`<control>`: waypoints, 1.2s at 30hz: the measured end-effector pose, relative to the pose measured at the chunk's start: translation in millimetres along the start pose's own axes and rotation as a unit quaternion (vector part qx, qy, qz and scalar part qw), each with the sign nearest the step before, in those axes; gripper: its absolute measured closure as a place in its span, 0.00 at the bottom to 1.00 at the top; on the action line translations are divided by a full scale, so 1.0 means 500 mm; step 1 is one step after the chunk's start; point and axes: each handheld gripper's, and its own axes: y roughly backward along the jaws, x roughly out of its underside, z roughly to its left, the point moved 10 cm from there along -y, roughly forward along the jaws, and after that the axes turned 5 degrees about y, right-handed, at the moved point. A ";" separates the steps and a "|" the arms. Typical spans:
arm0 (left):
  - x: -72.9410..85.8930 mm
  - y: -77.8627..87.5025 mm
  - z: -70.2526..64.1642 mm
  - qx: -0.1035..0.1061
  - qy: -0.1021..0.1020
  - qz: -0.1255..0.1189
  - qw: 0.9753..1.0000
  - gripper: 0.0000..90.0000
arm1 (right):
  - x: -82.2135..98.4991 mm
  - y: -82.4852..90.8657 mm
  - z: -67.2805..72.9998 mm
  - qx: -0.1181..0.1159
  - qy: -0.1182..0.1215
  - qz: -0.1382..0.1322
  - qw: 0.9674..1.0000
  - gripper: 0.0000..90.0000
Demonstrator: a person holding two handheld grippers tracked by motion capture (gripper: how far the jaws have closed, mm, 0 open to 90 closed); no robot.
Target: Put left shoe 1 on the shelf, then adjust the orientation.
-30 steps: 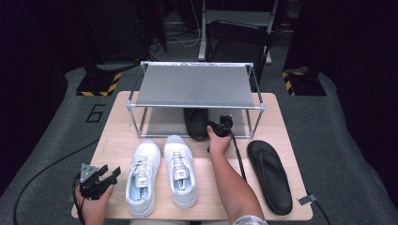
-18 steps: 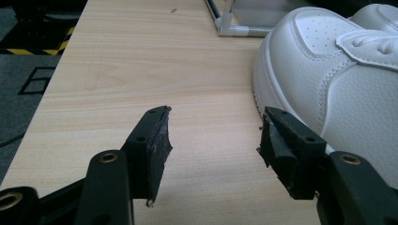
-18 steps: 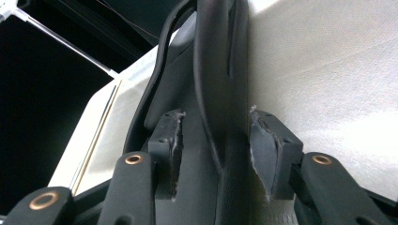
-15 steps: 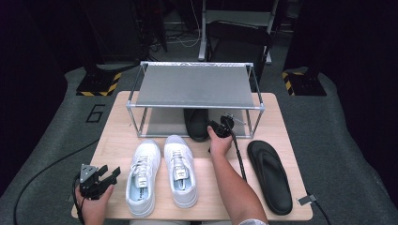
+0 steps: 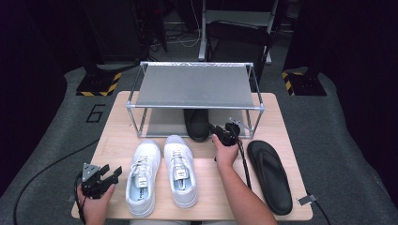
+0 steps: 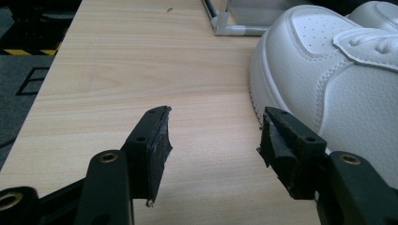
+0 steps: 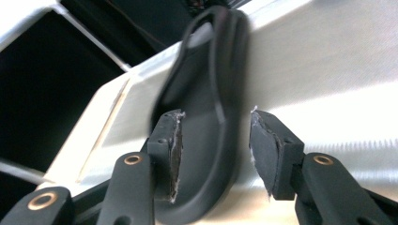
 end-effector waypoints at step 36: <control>0.001 -0.001 -0.009 0.000 -0.002 0.003 1.000 0.47 | 0.126 0.336 -0.034 0.026 0.179 0.036 0.983 0.67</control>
